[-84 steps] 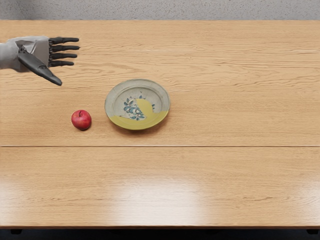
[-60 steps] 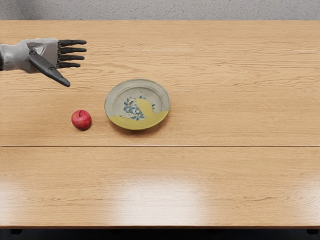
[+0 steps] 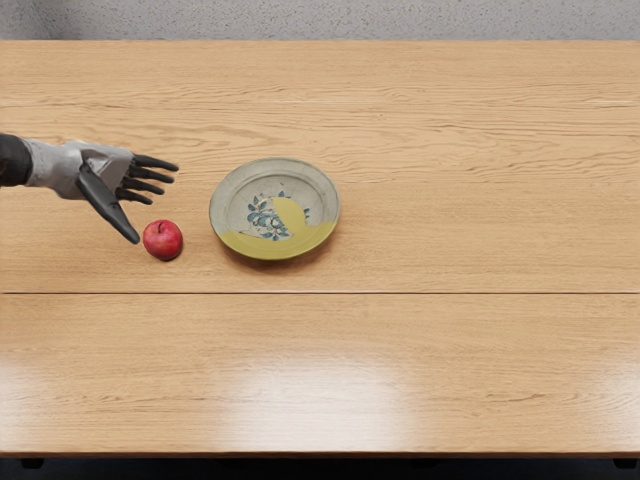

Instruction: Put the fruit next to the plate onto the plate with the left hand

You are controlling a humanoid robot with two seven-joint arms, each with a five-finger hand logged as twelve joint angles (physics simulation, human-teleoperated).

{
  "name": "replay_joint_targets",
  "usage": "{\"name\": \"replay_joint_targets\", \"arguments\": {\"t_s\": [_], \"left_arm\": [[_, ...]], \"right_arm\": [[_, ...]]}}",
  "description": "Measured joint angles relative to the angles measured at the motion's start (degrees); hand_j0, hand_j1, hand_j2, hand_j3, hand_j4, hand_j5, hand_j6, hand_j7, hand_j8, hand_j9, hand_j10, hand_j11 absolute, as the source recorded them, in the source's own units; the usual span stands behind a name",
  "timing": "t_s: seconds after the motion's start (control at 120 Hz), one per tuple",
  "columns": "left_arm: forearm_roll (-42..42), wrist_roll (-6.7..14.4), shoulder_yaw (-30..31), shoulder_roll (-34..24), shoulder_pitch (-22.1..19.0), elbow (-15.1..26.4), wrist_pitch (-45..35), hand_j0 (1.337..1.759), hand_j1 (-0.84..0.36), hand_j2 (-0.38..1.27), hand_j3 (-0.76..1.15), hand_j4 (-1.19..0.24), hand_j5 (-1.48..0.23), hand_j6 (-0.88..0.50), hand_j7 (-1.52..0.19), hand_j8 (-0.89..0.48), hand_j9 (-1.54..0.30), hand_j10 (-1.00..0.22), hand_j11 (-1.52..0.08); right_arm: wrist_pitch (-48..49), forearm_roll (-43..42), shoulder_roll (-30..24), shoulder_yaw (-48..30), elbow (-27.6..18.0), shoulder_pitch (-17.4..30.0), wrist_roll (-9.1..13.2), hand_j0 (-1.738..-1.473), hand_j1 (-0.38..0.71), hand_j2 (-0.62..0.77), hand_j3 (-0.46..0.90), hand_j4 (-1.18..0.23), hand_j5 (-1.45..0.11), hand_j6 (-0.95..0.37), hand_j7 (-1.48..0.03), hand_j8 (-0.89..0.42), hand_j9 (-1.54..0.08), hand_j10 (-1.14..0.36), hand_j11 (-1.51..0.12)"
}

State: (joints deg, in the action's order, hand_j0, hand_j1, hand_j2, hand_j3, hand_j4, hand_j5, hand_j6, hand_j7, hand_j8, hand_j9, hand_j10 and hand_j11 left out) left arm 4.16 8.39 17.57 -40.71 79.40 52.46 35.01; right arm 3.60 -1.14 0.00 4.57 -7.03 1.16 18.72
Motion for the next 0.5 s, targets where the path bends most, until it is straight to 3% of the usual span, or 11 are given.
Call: {"name": "replay_joint_targets", "arguments": {"t_s": [0.225,0.383,0.5], "left_arm": [[-0.07,-0.04,6.3,0.1,2.68,3.04,-4.61,1.658,0.18,0.03,0.0,-0.14,-0.18,-0.14,-0.18,-0.14,-0.18,-0.14,-0.18],[-2.03,-0.35,12.96,2.28,10.38,6.52,-10.38,1.658,0.08,0.05,0.0,-0.22,-0.29,-0.22,-0.29,-0.22,-0.29,-0.22,-0.29],[-4.07,-2.35,20.01,6.41,13.71,10.73,-17.9,1.658,0.04,0.05,0.0,-0.26,-0.33,-0.26,-0.33,-0.26,-0.33,-0.25,-0.33]], "right_arm": [[0.0,0.0,0.0,0.0,0.0,0.02,0.0,-1.658,-0.35,0.0,0.0,0.0,0.0,0.0,0.0,0.0,0.0,0.0,0.0],[0.0,0.0,0.0,0.0,0.0,0.03,0.0,-1.658,-0.35,0.0,0.0,0.0,0.0,0.0,0.0,0.0,0.0,0.0,0.0],[0.0,0.0,0.0,0.0,0.0,0.01,0.0,-1.658,-0.35,0.0,0.0,0.0,0.0,0.0,0.0,0.0,0.0,0.0,0.0]]}}
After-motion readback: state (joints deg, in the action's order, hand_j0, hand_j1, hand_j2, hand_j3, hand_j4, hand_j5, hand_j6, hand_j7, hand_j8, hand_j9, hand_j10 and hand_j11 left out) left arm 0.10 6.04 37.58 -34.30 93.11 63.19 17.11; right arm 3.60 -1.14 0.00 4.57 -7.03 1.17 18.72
